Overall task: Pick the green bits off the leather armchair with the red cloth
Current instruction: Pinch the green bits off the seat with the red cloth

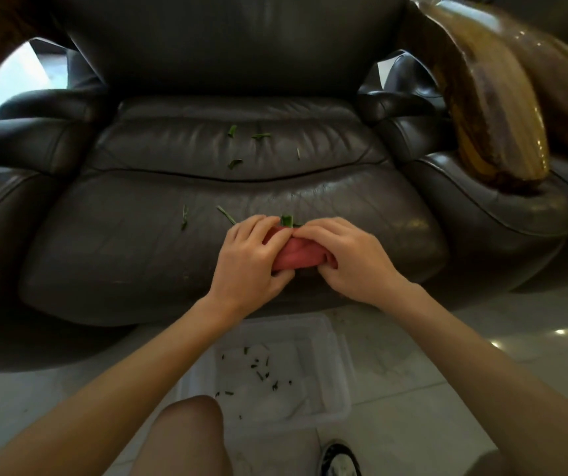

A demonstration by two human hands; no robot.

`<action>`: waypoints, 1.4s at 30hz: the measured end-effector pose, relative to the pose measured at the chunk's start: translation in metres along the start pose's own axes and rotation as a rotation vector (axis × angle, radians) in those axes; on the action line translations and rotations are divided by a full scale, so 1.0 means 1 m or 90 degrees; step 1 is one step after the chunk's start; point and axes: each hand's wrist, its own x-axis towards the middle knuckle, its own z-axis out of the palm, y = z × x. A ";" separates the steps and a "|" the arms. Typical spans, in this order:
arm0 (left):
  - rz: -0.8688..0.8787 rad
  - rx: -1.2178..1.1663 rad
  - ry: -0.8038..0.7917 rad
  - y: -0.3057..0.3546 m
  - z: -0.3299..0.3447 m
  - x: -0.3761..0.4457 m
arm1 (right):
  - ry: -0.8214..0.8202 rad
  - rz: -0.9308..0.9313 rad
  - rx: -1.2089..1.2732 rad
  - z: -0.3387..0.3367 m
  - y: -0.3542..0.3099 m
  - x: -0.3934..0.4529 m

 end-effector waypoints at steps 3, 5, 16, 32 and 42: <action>0.028 0.000 0.061 -0.001 -0.009 0.027 | 0.085 -0.006 -0.037 -0.010 0.009 0.017; 0.043 0.017 0.069 -0.005 -0.011 0.050 | 0.124 0.017 -0.068 -0.012 0.020 0.029; -0.063 -0.070 -0.227 -0.030 0.023 0.098 | 0.034 0.164 -0.064 0.022 0.067 0.048; 0.036 -0.008 -0.095 -0.012 0.002 0.048 | -0.049 0.139 0.036 0.005 0.041 0.020; 0.065 0.026 -0.059 0.004 0.001 0.018 | -0.127 0.117 0.064 -0.004 0.026 -0.001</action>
